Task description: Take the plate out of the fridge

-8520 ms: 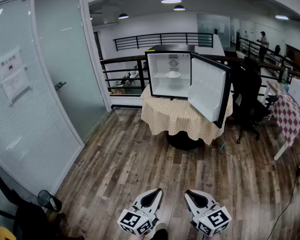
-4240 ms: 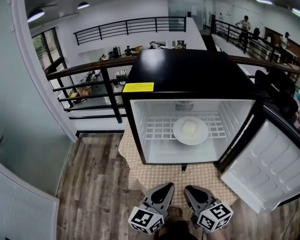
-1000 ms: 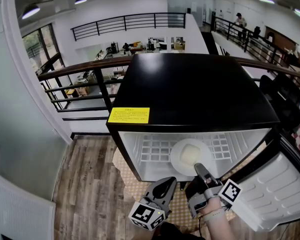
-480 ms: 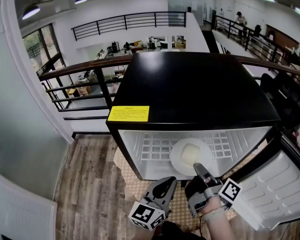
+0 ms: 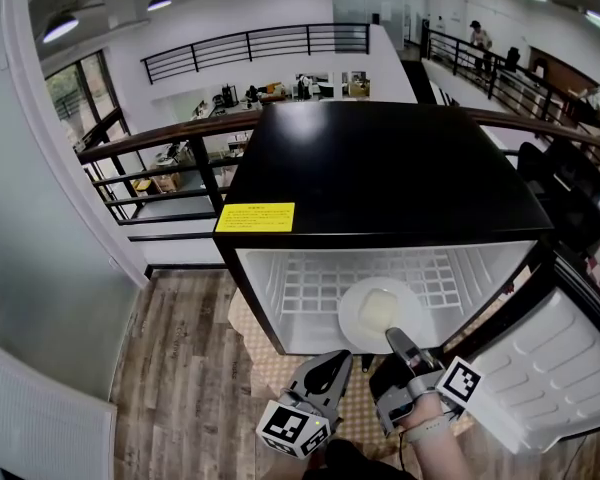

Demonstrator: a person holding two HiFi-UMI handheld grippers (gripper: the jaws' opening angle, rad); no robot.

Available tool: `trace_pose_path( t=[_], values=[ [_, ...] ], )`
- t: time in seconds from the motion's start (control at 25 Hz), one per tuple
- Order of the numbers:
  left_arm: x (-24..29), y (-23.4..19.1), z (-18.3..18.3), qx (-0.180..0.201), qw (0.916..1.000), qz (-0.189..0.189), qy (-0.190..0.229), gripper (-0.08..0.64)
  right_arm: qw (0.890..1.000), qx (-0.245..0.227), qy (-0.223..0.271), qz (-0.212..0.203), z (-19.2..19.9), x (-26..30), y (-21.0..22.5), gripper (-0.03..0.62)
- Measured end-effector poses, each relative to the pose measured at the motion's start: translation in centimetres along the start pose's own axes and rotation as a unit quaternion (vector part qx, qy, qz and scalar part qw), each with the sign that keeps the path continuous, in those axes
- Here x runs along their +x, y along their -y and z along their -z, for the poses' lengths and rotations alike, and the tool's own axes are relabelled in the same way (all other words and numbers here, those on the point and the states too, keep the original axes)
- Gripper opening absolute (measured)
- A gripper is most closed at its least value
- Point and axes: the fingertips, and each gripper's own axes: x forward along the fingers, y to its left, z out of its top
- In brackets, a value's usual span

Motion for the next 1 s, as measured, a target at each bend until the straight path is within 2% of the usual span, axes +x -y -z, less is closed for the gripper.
trace_pose_path(
  t=[1.0],
  values=[
    [-2.2,2.4,0.2,0.011,0.9999,-0.001,-0.005,0.009,1.0,-0.008,-0.002,-0.008,1.1,-3.5,-0.2,0.055]
  ],
)
